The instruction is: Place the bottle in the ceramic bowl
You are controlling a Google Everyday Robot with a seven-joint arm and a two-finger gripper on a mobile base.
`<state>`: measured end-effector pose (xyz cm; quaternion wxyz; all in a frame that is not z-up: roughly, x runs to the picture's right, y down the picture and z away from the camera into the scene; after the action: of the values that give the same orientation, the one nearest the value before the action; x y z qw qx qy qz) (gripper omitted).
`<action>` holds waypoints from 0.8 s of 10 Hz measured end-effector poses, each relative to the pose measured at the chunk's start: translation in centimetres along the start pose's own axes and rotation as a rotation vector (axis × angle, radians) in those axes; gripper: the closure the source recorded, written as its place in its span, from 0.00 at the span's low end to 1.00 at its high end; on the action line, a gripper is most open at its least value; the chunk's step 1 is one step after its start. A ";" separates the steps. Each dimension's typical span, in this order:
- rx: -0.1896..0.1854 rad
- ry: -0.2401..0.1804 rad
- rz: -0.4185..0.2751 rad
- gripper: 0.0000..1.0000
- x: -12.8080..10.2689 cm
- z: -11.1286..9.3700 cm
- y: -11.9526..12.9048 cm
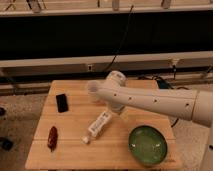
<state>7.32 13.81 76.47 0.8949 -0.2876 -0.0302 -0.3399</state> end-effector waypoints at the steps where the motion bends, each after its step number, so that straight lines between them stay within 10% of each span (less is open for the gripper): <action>1: -0.004 0.002 -0.010 0.55 0.0 0.1 0.0; 5: -0.026 -0.005 -0.063 0.96 -1.8 0.6 -0.5; 8: -0.044 -0.001 -0.090 0.99 -2.0 1.2 -0.4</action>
<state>5.74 15.36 77.17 0.8722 -0.3055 -0.0360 -0.3804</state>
